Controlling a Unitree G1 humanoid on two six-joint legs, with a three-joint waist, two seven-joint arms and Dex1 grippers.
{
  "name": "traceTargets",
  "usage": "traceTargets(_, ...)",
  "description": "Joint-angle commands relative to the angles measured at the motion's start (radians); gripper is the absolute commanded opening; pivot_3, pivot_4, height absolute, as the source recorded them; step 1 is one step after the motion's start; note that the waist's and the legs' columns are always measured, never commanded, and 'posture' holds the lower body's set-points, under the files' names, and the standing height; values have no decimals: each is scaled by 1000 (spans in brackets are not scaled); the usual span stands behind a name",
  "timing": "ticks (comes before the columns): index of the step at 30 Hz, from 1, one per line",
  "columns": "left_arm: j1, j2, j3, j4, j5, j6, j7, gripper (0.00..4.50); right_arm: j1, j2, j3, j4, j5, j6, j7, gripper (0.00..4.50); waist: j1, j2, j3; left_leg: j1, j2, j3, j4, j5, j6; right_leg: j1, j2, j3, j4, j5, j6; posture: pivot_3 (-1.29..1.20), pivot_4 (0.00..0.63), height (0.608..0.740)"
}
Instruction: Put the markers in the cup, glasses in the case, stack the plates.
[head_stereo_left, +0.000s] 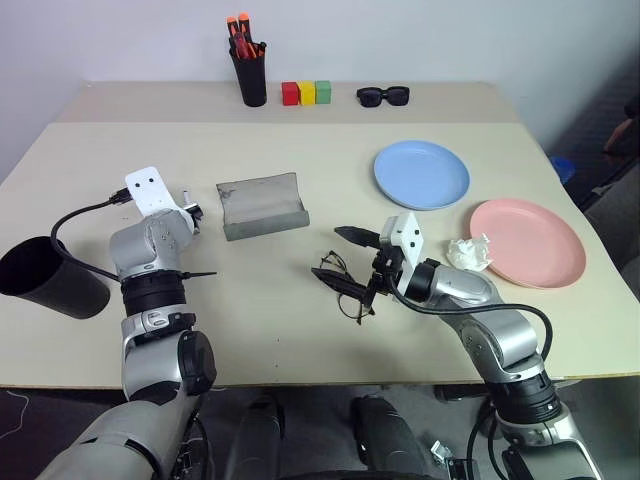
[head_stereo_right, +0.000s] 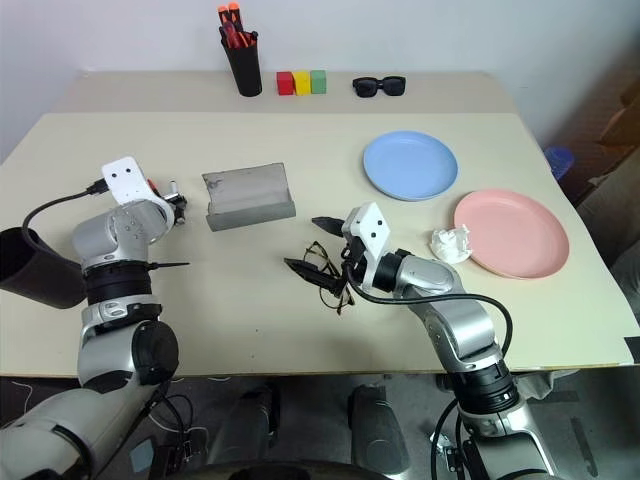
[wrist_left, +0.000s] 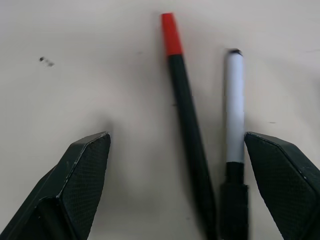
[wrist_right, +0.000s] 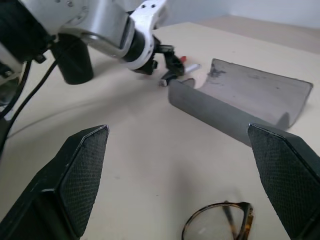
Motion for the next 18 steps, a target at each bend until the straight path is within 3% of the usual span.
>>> traceTargets(1,-30,1,10,-15,0,-51,20,4374,9,-9,-14,-60,10,4,-10,4500,-1,0,0,0,0,0,0,0,0,0,0,0,0,0,0,0,150,740)
traceTargets(9,-31,-4,18,-42,-3,-119,47,4374,-7,-8,-11,-51,8,11,-15,4500,-1,0,0,0,0,0,0,0,0,0,0,0,0,0,0,0,150,740)
traceTargets(18,-17,-10,23,-31,-14,-48,55,4374,-15,-9,-9,-45,10,14,-8,4500,-1,0,0,0,0,0,0,0,0,0,0,0,0,0,0,0,150,740)
